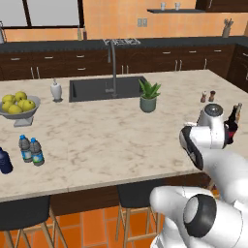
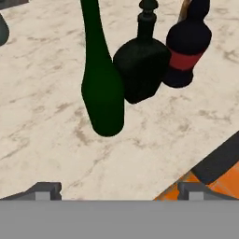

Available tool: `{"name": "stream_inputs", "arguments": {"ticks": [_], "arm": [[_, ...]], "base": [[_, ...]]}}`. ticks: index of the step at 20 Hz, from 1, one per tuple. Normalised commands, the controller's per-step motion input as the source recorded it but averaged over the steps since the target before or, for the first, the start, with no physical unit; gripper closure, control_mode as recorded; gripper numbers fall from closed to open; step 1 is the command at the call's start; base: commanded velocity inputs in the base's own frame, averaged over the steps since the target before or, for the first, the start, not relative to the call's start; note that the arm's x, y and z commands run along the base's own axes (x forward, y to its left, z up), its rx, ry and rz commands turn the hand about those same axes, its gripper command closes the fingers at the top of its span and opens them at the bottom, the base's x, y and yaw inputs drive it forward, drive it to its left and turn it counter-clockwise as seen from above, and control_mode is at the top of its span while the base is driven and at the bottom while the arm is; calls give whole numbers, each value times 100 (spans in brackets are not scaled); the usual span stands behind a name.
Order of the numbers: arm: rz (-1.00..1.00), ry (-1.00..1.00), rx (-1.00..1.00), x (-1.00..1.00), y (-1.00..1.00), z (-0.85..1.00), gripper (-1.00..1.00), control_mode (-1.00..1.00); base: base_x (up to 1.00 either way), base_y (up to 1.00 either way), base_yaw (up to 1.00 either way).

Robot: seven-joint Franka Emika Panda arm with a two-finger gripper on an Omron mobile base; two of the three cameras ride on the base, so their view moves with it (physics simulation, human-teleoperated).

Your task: Move the plastic bottles in the middle to the plastics group, and the glass bottles in the middle to the glass group.

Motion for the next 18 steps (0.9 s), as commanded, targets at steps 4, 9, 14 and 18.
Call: {"name": "stream_inputs", "arguments": {"ticks": [4, 9, 14, 18], "arm": [[14, -12, 0, -64, 63, 17, -100, -100], [15, -10, 0, -35, 48, 31, -100, -100], [17, -7, 0, -50, 53, 25, -100, -100], [19, -5, 0, -36, 68, 19, -100, -100]], "base": [[0, 0, 0], [0, 0, 0], [0, 0, 0], [0, 0, 0]]}}
